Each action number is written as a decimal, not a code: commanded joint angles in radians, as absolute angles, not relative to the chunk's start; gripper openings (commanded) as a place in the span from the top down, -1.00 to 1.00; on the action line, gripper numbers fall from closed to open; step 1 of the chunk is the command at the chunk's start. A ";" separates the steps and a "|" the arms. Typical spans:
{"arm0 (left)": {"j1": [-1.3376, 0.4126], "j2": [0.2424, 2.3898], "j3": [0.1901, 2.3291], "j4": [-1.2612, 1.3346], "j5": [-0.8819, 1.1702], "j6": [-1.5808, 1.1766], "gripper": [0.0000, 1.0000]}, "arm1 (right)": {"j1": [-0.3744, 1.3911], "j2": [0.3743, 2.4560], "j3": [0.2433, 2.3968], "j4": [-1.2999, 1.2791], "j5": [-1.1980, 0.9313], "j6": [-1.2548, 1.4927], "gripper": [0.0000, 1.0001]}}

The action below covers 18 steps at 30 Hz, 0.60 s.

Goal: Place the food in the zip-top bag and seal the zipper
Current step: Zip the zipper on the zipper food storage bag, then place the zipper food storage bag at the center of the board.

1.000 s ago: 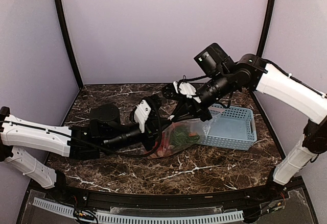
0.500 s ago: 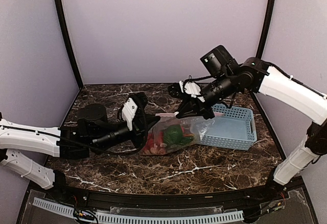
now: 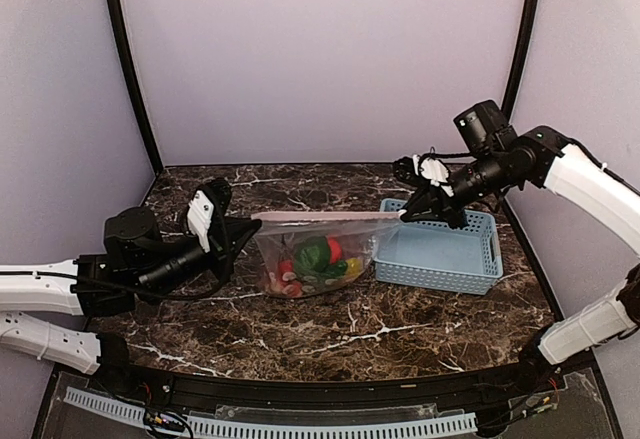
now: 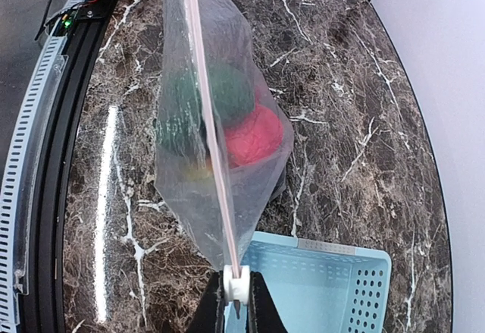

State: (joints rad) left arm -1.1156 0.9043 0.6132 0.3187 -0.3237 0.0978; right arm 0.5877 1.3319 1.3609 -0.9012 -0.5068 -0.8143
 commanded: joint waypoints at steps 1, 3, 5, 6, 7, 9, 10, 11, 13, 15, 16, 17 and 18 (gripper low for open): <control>-1.094 0.860 0.588 0.322 -0.416 0.079 0.98 | 0.540 1.302 1.346 -0.999 -0.444 -0.814 0.78; -1.095 0.877 0.587 0.334 -0.391 0.071 0.98 | 0.540 1.309 1.376 -1.012 -0.485 -0.799 0.52; -1.094 0.893 0.590 0.339 -0.360 0.068 0.98 | 0.540 1.314 1.405 -1.042 -0.533 -0.792 0.35; -1.094 0.896 0.590 0.340 -0.333 0.068 0.99 | 0.540 1.312 1.416 -1.057 -0.560 -0.792 0.30; -1.094 0.900 0.589 0.342 -0.318 0.073 0.98 | 0.540 1.307 1.424 -1.071 -0.575 -0.792 0.25; -1.094 0.891 0.571 0.360 -0.273 0.079 0.98 | 0.539 1.284 1.424 -1.092 -0.590 -0.800 0.16; -1.094 0.884 0.545 0.368 -0.217 0.085 0.98 | 0.537 1.267 1.413 -1.093 -0.589 -0.804 0.11; -1.094 0.872 0.512 0.397 -0.181 0.106 0.98 | 0.538 1.249 1.399 -1.090 -0.586 -0.807 0.08; -1.094 0.865 0.488 0.392 -0.099 0.134 0.97 | 0.538 1.221 1.370 -1.079 -0.572 -0.798 0.06; -1.094 0.870 0.482 0.350 0.007 0.160 0.96 | 0.537 1.208 1.346 -1.075 -0.562 -0.786 0.06; -1.095 0.877 0.481 0.338 0.032 0.172 0.94 | 0.537 1.200 1.338 -1.074 -0.559 -0.778 0.05; -1.095 0.880 0.477 0.321 0.069 0.173 0.93 | 0.537 1.194 1.330 -1.073 -0.557 -0.772 0.05; -1.095 0.885 0.474 0.318 0.082 0.175 0.92 | 0.537 1.188 1.322 -1.069 -0.557 -0.767 0.05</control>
